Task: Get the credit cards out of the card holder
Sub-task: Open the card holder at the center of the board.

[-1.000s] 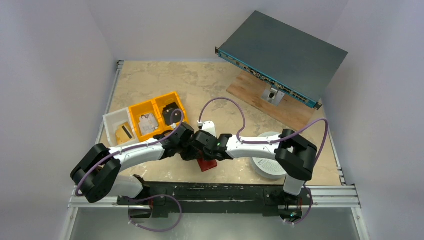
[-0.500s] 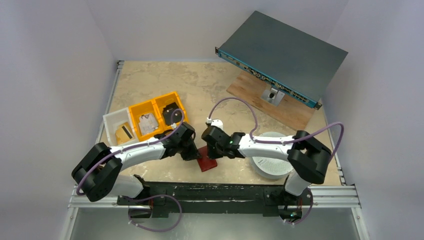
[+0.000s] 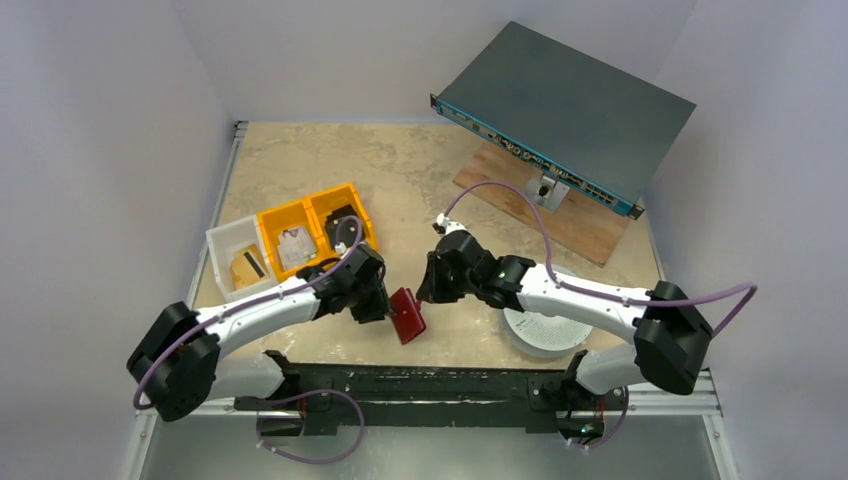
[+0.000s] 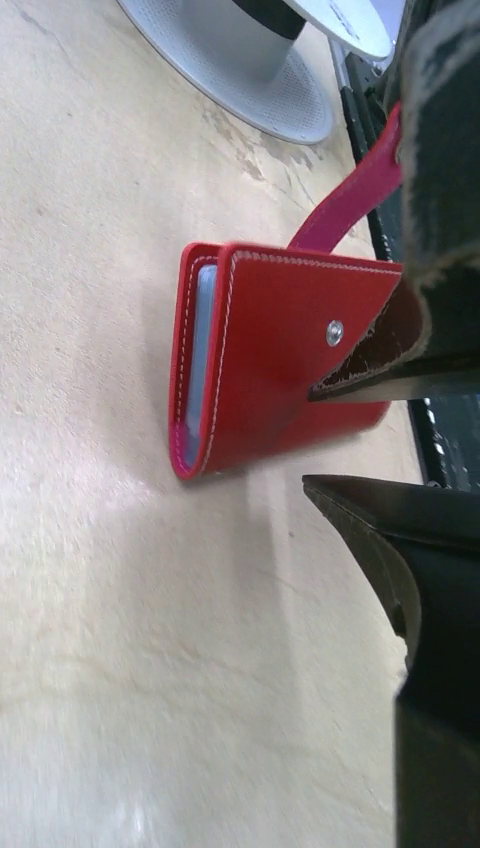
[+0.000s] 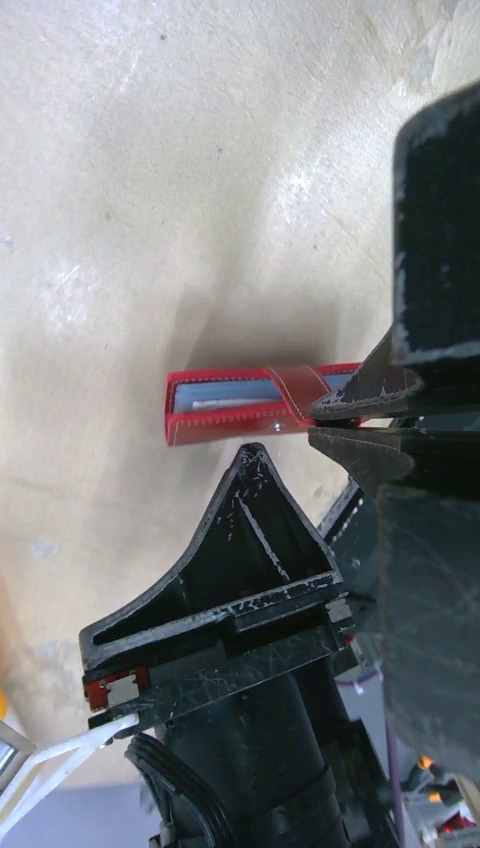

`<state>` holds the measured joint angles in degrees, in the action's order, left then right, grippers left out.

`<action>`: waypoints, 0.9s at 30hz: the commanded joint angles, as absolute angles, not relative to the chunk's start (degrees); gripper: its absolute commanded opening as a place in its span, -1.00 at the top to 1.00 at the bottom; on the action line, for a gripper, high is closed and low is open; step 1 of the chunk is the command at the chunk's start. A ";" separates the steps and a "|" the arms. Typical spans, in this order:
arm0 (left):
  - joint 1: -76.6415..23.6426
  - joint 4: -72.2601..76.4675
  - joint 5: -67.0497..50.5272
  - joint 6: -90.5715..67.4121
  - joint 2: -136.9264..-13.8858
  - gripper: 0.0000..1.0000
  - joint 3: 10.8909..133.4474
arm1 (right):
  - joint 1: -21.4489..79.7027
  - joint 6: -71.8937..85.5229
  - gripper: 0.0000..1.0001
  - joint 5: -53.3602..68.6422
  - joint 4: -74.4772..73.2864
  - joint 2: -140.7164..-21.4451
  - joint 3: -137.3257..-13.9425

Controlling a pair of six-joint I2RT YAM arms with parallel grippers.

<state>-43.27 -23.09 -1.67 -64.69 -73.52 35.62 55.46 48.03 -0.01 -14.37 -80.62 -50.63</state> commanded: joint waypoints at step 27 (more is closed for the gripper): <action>-43.42 -36.32 1.69 -55.39 -60.06 0.23 37.41 | 52.70 46.43 1.00 -9.36 -25.53 -77.74 -49.58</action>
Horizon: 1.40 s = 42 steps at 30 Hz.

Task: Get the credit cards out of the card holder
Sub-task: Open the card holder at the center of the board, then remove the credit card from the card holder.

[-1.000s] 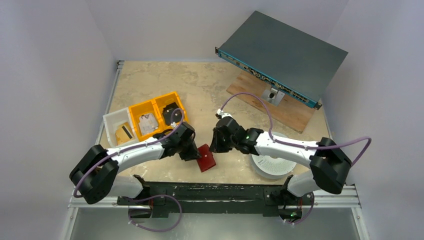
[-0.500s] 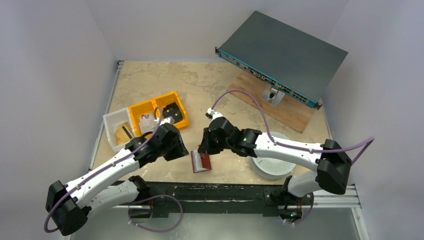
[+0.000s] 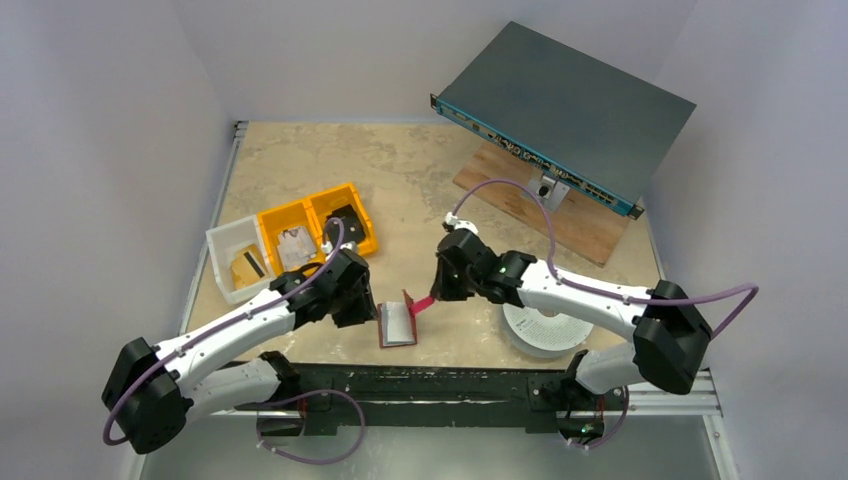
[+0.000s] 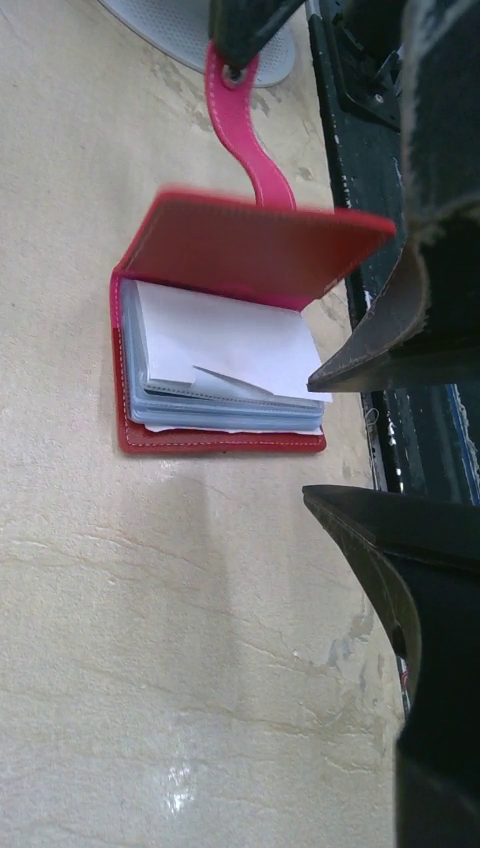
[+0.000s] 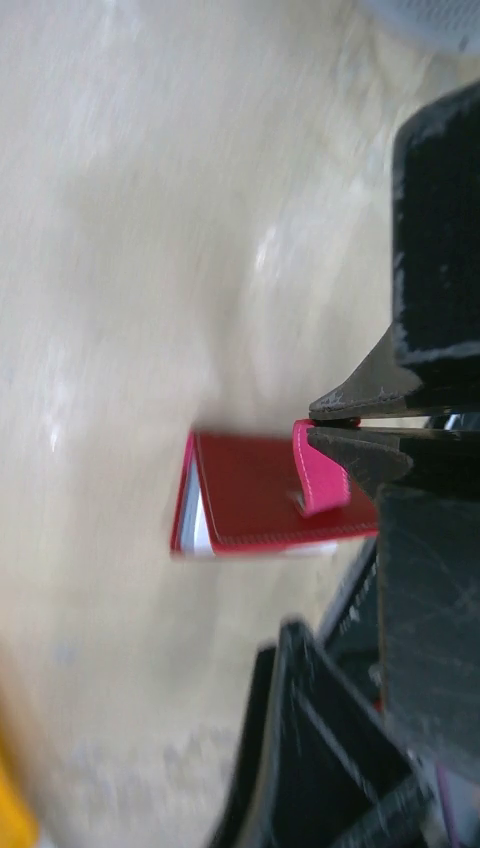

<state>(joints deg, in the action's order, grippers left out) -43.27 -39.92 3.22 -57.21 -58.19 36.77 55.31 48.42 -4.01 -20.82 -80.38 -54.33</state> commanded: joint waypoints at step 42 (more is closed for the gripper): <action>-46.49 -28.46 0.83 -55.55 -75.35 0.54 41.86 | 50.99 43.95 1.00 -11.49 -19.06 -89.75 -44.94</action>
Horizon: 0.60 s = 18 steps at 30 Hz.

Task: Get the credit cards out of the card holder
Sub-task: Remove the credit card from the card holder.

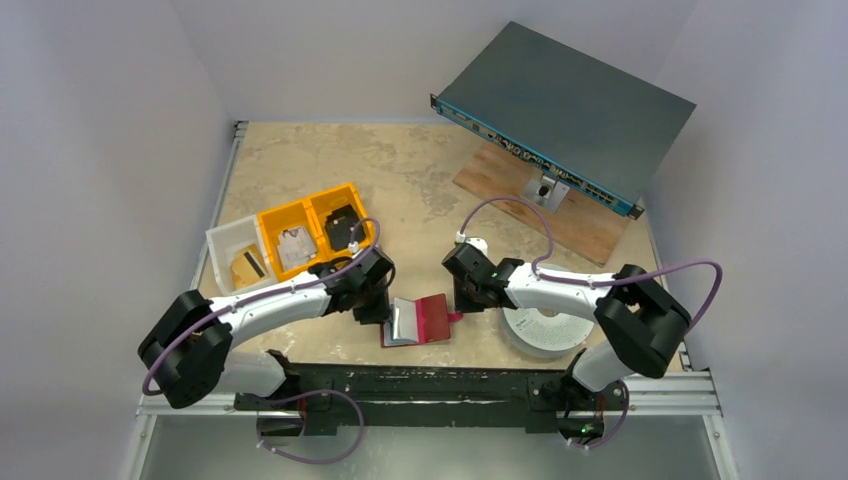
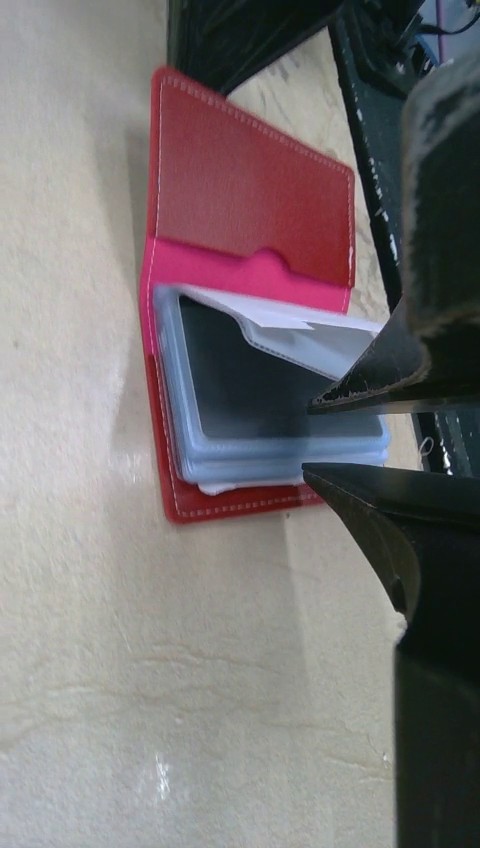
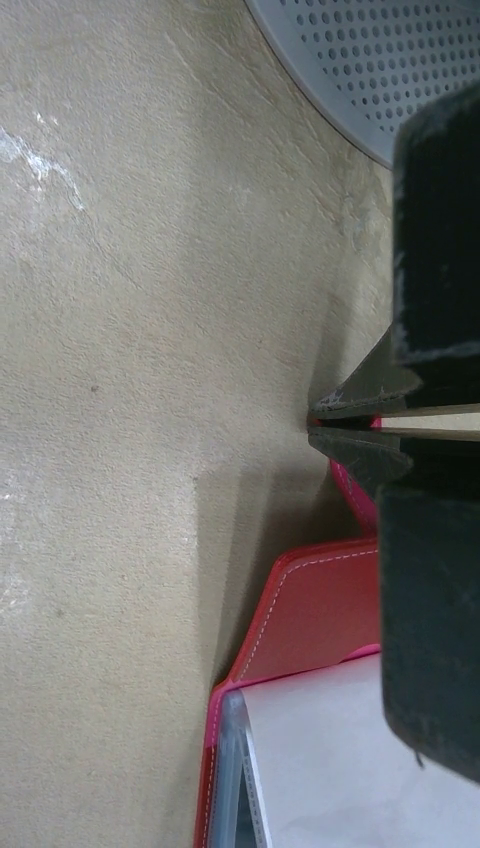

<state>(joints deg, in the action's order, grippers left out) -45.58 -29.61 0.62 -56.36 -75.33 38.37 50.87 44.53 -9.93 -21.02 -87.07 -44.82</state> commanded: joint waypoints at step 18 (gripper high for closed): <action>-49.75 -25.51 -2.11 -56.16 -78.61 0.55 46.07 | 54.29 41.22 1.00 -8.43 -16.67 -94.45 -51.86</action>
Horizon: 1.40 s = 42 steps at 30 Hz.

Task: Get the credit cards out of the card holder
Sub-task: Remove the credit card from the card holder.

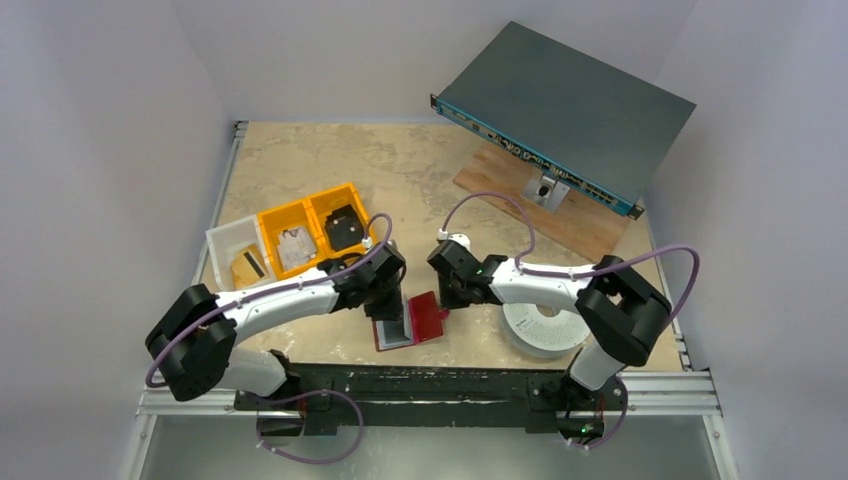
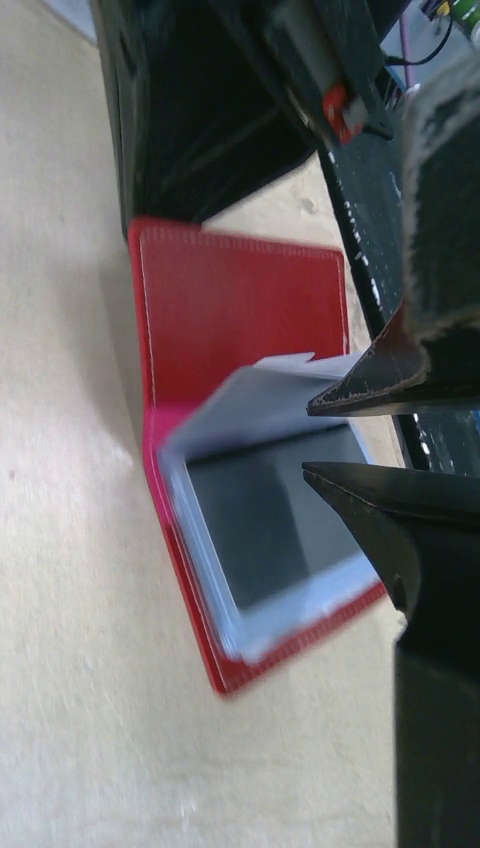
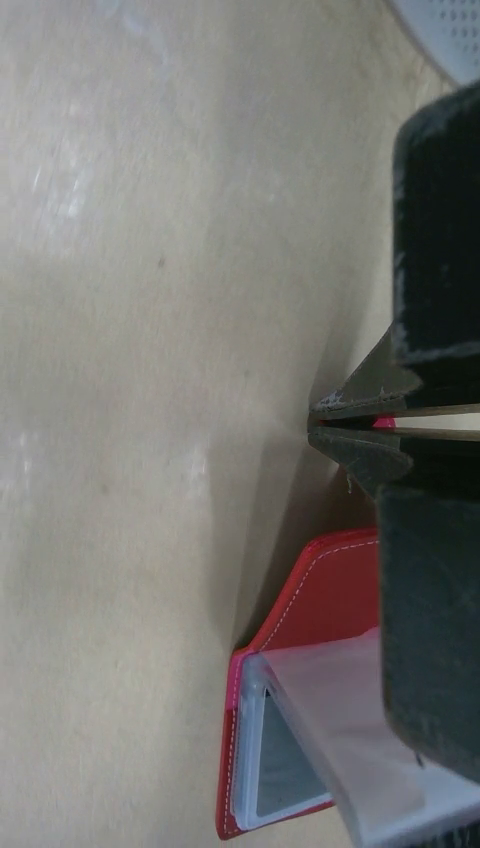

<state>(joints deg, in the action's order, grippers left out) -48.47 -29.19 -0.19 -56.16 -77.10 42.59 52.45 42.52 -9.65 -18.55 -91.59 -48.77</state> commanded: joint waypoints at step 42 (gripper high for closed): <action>-47.65 -30.94 -0.28 -57.10 -77.08 0.53 47.09 | 54.58 54.77 1.00 10.57 11.02 -90.51 -35.48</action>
<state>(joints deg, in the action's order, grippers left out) -48.88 -27.70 -2.94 -59.57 -82.30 45.34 54.33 53.21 11.51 7.84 -90.37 -36.71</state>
